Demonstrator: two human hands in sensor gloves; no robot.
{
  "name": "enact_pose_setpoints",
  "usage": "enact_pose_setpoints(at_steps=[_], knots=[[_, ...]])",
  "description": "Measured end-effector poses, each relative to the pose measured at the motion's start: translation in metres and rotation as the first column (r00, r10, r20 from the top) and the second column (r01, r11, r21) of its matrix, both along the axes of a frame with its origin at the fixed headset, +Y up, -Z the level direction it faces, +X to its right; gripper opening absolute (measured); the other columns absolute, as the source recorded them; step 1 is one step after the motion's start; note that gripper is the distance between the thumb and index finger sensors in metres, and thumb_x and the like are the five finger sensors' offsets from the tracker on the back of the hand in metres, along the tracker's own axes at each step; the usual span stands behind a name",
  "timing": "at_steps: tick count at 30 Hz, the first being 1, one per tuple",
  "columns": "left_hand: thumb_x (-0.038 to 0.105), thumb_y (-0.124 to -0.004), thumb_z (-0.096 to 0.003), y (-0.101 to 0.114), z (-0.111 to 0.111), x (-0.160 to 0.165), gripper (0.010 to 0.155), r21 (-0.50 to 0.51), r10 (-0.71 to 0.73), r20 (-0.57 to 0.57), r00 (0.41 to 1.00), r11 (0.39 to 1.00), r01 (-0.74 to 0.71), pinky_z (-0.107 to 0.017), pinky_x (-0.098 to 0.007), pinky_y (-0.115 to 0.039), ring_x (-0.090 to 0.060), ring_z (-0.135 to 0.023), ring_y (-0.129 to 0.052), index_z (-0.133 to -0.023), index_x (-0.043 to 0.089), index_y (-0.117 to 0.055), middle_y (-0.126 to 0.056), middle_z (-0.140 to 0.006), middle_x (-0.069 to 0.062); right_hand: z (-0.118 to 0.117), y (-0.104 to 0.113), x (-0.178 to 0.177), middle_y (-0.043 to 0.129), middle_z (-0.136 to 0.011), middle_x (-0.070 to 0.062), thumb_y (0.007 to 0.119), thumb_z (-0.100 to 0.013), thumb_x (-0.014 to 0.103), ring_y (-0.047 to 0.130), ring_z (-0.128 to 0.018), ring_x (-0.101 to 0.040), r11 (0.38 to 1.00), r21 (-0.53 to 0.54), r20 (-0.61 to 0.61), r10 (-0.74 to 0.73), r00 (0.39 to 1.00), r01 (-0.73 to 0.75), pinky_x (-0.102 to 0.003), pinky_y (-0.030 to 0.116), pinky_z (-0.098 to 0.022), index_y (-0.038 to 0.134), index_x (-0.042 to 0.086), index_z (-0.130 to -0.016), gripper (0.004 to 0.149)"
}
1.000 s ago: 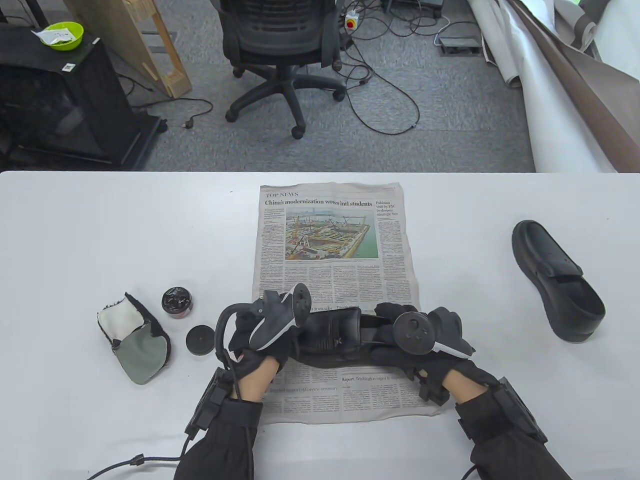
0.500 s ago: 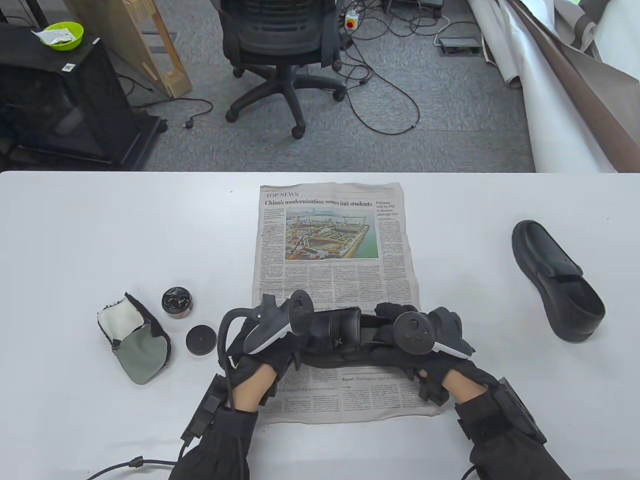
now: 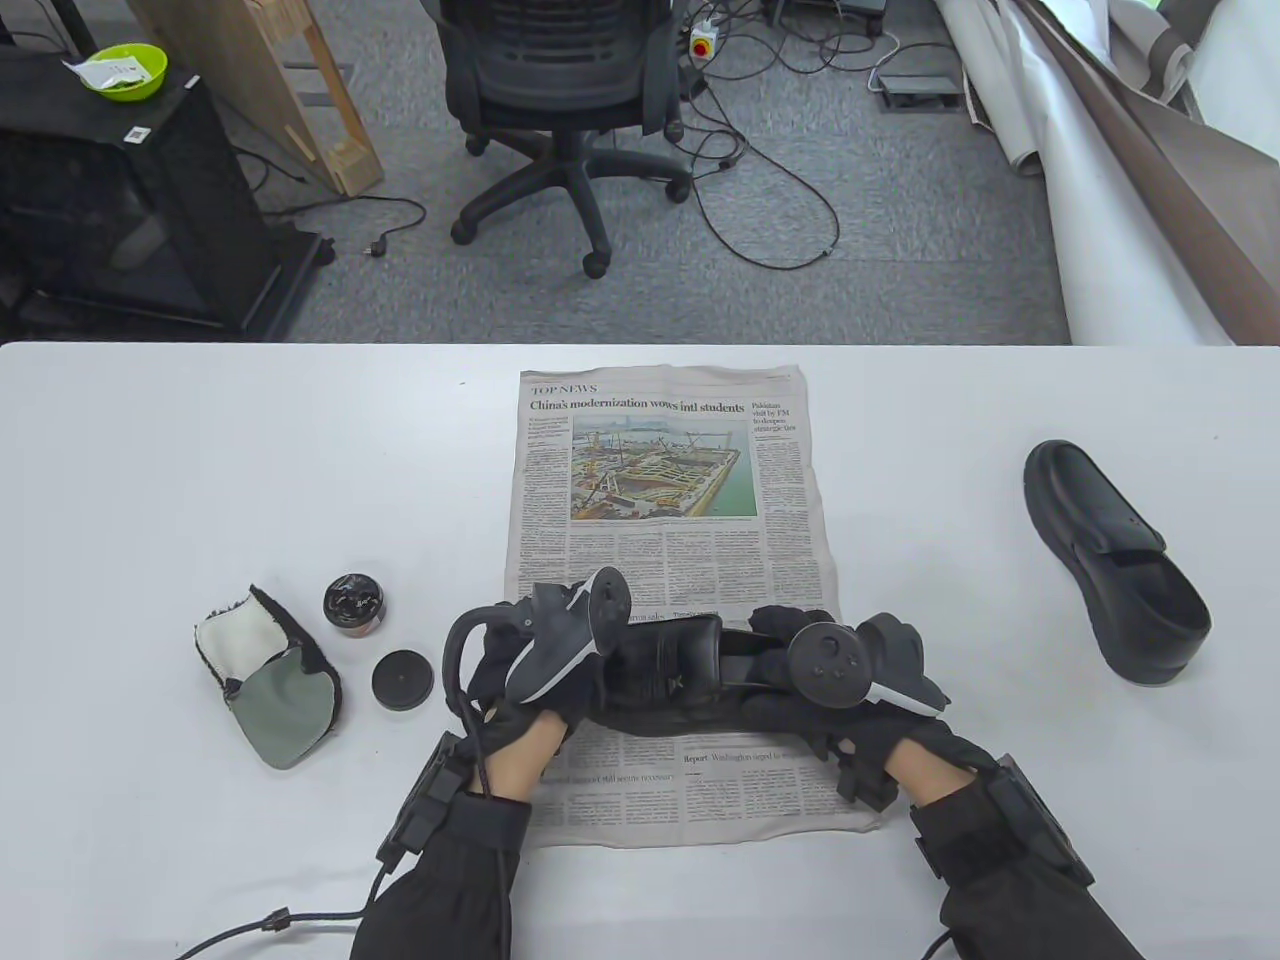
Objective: Dip and apply built-in sponge shoe polish on shoes
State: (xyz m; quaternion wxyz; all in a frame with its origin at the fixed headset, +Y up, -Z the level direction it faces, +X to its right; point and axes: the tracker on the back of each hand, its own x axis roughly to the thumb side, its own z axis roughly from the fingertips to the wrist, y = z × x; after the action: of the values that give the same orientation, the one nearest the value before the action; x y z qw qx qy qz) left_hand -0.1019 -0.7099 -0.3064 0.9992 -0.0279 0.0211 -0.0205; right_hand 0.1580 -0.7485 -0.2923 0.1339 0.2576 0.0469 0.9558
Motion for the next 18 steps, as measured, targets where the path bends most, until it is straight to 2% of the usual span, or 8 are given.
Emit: enact_pose_setpoints(at_steps=[5, 12, 18], knots=[[0.054, -0.093, -0.0404, 0.006, 0.007, -0.009, 0.048, -0.049, -0.011, -0.05, 0.999, 0.999, 0.009, -0.044, -0.037, -0.092, -0.002, -0.016, -0.101, -0.076, 0.022, -0.089, -0.102, -0.052, -0.002, 0.0, 0.0, 0.0, 0.05, -0.104, -0.003, 0.082, -0.034, 0.052, 0.071, -0.089, -0.036, 1.0, 0.006, 0.004, 0.011, 1.0, -0.011, -0.056, 0.066, -0.067, 0.089, 0.031, -0.069, 0.042], [0.051, -0.094, -0.0402, 0.006, 0.015, -0.017, 0.048, -0.212, 0.116, 0.025, 0.993, 0.971, -0.108, -0.046, -0.037, -0.093, -0.001, -0.024, -0.107, -0.079, 0.025, -0.086, -0.102, -0.06, -0.003, 0.001, 0.001, -0.001, 0.05, -0.104, -0.001, 0.082, -0.034, 0.053, 0.071, -0.09, -0.036, 1.0, 0.014, 0.008, 0.025, 1.0, -0.025, -0.056, 0.066, -0.067, 0.089, 0.032, -0.069, 0.042], [0.05, -0.094, -0.0399, 0.004, 0.018, -0.009, 0.048, -0.234, 0.238, 0.071, 0.969, 0.948, -0.216, -0.046, -0.035, -0.094, 0.0, -0.03, -0.112, -0.081, 0.026, -0.086, -0.105, -0.065, -0.002, 0.0, 0.001, 0.0, 0.049, -0.104, 0.003, 0.082, -0.034, 0.054, 0.07, -0.091, -0.035, 1.0, 0.0, 0.0, 0.027, 1.0, -0.027, -0.055, 0.066, -0.068, 0.088, 0.034, -0.069, 0.041]])
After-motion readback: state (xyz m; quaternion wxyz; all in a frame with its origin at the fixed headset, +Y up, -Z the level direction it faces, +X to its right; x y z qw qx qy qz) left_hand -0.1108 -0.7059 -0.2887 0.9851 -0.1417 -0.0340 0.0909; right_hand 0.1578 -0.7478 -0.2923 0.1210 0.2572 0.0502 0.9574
